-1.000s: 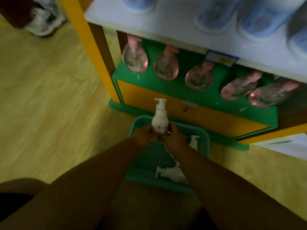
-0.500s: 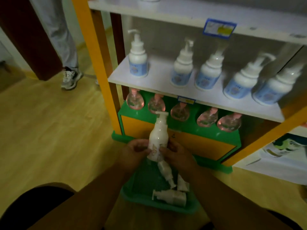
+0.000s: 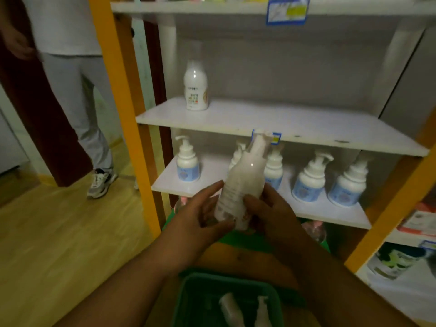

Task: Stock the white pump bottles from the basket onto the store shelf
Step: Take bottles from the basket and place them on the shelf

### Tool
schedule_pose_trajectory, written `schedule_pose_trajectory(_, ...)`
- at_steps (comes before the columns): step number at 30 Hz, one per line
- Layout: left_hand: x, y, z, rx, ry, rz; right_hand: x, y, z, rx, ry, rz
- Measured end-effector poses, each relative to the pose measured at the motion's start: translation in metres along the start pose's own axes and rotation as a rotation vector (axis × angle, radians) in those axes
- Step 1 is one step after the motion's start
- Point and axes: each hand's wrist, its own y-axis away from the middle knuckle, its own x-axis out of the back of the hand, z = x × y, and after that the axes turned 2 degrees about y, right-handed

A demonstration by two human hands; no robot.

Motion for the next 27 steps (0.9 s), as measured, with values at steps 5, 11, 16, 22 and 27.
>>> schedule_pose_trajectory(5, -0.008, -0.031, 0.055, -0.174, -0.257, 0.103, 0.003, -0.018, -0.078, 0.097, 0.03, -0.086)
schedule_pose_trajectory(11, -0.028, -0.06, 0.074, -0.301, -0.317, 0.263, 0.011, -0.029, -0.119, 0.225, 0.268, 0.011)
schedule_pose_trajectory(16, -0.033, -0.085, 0.083, -0.359, -0.303, 0.299, 0.016, -0.045, -0.135, 0.244, 0.366, 0.005)
schedule_pose_trajectory(22, -0.014, -0.117, 0.091, -0.263, -0.117, 0.134, 0.027, -0.081, -0.152, 0.229, 0.217, -0.011)
schedule_pose_trajectory(27, 0.008, -0.152, 0.103, -0.164, -0.212, -0.032, 0.027, -0.112, -0.157, 0.131, 0.163, -0.059)
